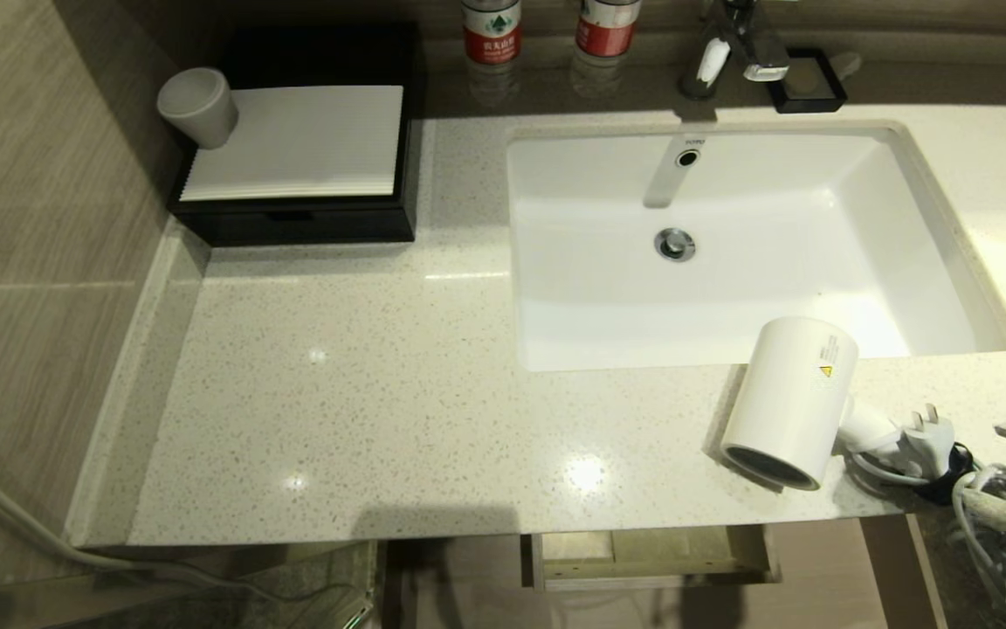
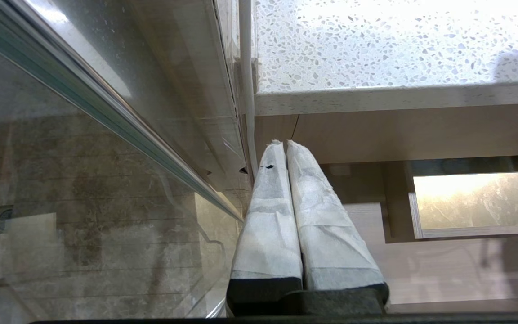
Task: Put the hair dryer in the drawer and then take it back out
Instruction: Pick up the hairdryer
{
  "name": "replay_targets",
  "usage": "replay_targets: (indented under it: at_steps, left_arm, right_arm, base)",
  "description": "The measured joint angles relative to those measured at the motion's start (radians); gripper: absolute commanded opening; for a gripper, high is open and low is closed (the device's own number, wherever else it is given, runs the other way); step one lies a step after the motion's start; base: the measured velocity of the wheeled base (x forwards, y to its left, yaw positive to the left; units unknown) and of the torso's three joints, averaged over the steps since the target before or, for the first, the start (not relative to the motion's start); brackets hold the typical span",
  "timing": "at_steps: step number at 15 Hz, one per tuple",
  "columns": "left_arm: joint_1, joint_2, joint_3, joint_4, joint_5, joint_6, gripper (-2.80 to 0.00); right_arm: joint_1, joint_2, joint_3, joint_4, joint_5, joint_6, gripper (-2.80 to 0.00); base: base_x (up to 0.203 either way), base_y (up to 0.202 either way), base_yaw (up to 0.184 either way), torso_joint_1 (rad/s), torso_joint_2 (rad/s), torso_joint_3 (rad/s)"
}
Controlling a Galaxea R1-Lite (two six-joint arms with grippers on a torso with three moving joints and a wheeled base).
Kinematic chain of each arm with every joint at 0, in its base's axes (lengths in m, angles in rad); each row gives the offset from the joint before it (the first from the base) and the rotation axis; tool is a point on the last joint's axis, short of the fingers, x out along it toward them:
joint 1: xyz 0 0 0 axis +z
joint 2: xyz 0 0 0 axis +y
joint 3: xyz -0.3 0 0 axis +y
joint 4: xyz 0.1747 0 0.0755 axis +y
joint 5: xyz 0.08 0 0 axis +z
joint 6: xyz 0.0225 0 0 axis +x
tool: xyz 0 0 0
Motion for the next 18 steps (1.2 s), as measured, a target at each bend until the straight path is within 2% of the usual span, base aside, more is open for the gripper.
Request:
replay_targets:
  at_steps: [3, 7, 10, 18]
  left_arm:
    - [0.000, 0.000, 0.000, 0.000, 0.000, 0.000, -2.80]
    - [0.000, 0.000, 0.000, 0.000, 0.000, 0.000, -2.80]
    - [0.000, 0.000, 0.000, 0.000, 0.000, 0.000, -2.80]
    - [0.000, 0.000, 0.000, 0.000, 0.000, 0.000, -2.80]
  right_arm:
    - [-0.004, 0.001, 0.022, -0.001, -0.003, -0.014, 0.00]
    - [-0.005, 0.034, 0.033, 0.001, -0.002, -0.118, 0.00]
    - [-0.005, 0.082, 0.030, -0.003, -0.001, -0.148, 0.00]
    - [-0.004, 0.193, 0.011, -0.070, 0.006, -0.174, 0.00]
  base:
    - [0.000, 0.000, 0.000, 0.001, 0.04, 0.016]
    - [0.000, 0.000, 0.000, -0.016, 0.06, 0.038]
    - [0.000, 0.000, 0.000, -0.038, 0.06, 0.036]
    - [0.000, 0.000, 0.000, -0.002, 0.00, 0.002]
